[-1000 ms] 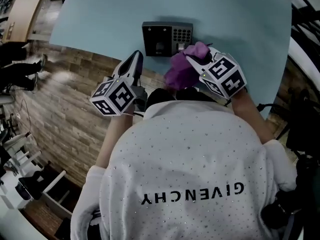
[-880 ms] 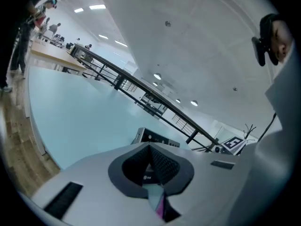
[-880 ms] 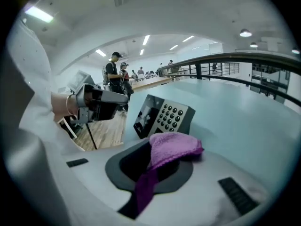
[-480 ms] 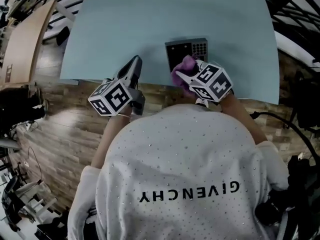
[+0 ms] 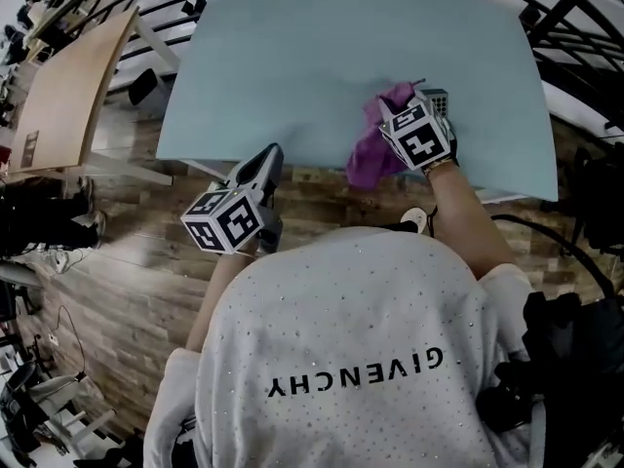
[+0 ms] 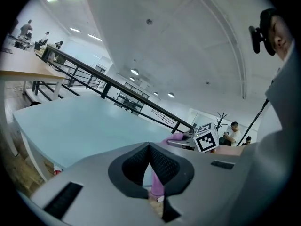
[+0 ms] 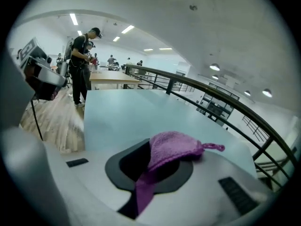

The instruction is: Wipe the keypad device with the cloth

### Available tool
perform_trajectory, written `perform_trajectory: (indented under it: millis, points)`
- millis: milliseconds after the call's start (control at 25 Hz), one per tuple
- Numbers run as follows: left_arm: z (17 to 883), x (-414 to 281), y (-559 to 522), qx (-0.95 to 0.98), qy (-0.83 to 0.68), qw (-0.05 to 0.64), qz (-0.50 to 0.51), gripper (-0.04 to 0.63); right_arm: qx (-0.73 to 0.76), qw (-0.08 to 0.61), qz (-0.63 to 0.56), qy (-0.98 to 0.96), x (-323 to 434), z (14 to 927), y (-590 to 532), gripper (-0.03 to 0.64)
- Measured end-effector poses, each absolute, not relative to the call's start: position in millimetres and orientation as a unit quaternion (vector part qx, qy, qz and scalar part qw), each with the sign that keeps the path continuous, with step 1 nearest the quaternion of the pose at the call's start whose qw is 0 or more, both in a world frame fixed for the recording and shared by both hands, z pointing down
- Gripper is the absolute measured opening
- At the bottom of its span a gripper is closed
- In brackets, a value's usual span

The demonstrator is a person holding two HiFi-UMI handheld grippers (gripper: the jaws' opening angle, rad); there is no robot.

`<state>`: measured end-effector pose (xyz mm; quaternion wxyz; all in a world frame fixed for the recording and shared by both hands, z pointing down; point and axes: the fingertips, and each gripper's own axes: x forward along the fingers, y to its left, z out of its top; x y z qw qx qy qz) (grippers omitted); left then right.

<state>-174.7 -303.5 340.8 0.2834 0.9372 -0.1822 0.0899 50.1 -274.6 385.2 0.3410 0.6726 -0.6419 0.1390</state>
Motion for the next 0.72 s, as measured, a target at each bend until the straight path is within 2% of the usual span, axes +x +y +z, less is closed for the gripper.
perform_trajectory:
  millis: [160,400,720]
  points:
    - [348.8,-194.7,-297.1,0.935,-0.171,0.296,0.093,0.0,0.691,0.333,0.15,-0.624,36.8,409.6,-250.6,0.021]
    - [352.8,-204.2,-292.5,0.935,-0.157,0.303,0.093,0.0,0.705,0.371,0.117,-0.593,26.0,426.9,-234.7,0.021]
    - [356.2,-201.8,-284.6,0.934,-0.15,0.313,0.085,0.0,0.693,0.349,0.186,-0.603,14.5,463.8,-208.9,0.021]
